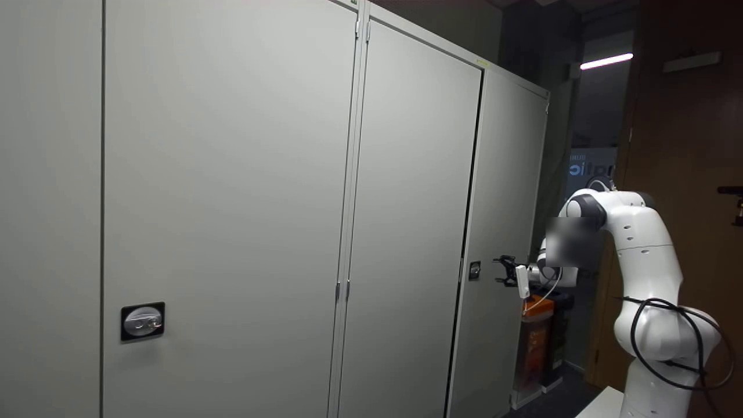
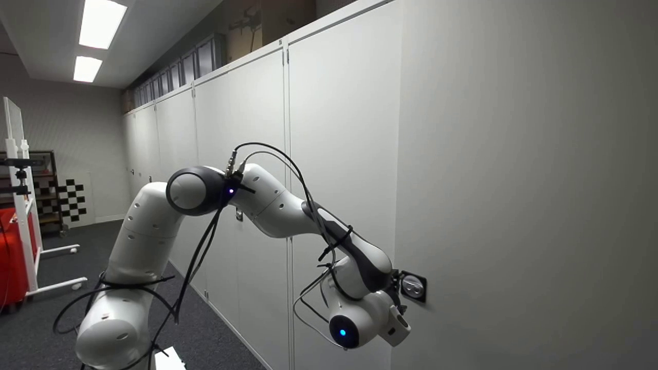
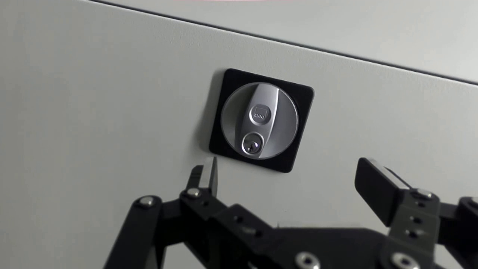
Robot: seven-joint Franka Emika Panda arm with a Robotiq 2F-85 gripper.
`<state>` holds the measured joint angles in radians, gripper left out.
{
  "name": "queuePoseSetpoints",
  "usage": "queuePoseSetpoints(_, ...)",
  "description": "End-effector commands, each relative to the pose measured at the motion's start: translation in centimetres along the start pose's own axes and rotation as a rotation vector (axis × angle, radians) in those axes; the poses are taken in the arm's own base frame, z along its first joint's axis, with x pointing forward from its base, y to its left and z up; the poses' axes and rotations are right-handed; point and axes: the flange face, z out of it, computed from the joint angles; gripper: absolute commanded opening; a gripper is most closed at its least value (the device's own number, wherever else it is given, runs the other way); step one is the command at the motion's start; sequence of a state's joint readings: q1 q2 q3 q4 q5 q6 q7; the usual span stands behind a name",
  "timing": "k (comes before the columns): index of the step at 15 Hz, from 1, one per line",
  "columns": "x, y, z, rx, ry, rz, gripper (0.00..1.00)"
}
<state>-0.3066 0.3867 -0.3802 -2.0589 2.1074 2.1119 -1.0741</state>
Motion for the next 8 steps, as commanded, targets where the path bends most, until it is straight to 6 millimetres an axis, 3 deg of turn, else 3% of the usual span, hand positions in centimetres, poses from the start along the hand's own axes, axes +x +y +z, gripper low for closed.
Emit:
queuePoseSetpoints(1, 1.0, -0.1, 1.1, 0.036, 0.007, -0.004, 1.00)
queuePoseSetpoints(8, 1.2, 0.6, 2.6, 0.024, -0.005, -0.002, 1.00)
